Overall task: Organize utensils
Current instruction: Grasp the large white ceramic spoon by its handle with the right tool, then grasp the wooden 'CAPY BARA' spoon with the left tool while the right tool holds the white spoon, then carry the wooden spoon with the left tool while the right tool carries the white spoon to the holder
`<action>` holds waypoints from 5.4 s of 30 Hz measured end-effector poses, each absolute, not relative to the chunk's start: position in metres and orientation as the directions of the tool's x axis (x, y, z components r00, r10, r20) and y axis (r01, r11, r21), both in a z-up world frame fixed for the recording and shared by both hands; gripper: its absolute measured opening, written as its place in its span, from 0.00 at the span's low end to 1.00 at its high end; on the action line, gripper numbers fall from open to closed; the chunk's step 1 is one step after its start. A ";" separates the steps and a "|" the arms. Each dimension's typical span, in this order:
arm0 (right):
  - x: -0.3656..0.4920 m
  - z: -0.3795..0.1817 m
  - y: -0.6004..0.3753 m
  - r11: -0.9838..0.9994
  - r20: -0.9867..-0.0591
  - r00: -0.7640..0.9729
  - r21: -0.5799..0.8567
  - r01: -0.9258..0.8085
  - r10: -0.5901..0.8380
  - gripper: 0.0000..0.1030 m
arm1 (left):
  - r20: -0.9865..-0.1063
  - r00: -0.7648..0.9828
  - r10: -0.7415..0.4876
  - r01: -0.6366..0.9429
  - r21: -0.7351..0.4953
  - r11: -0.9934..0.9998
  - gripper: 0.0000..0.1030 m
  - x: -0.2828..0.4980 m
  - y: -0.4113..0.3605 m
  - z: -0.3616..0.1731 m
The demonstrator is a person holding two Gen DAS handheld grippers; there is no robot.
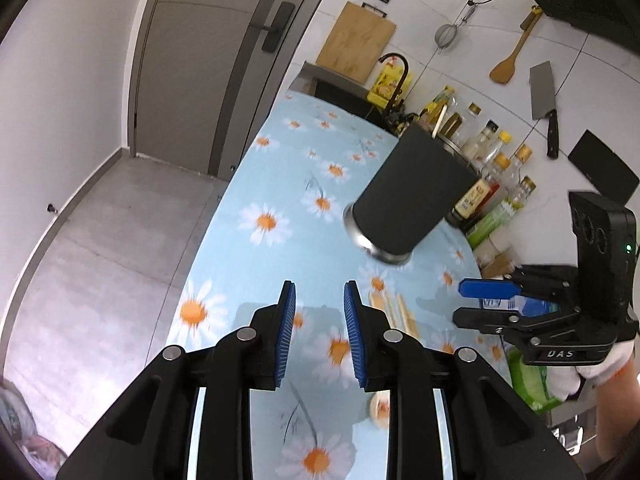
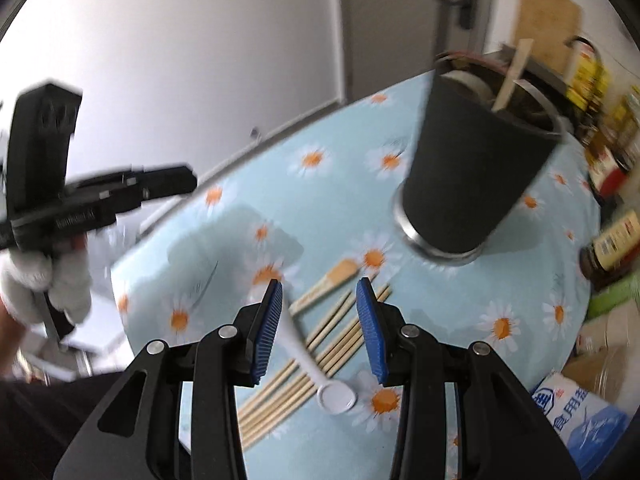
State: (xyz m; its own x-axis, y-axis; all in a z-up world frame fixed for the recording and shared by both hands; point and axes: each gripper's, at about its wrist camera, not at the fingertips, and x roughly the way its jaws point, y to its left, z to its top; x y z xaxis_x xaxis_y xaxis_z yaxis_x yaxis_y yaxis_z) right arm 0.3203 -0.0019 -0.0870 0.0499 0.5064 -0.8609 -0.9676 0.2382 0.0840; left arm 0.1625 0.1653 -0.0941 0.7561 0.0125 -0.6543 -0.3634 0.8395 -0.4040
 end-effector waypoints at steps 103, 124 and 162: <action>0.382 -0.060 -0.125 0.432 -0.629 0.023 0.505 -0.747 0.777 0.23 | -0.980 0.104 -0.167 -0.169 -0.183 0.969 0.06 0.306 0.089 -0.165; 0.401 -0.061 -0.108 0.425 -0.640 0.015 0.494 -0.758 0.769 0.23 | -0.913 0.369 -0.174 -0.213 -0.265 0.941 0.06 0.268 0.097 -0.117; 0.477 0.041 -0.080 0.424 -0.452 0.187 0.507 -0.750 0.872 0.23 | -0.453 0.878 -0.156 -0.028 -0.373 0.928 0.06 0.304 0.114 0.064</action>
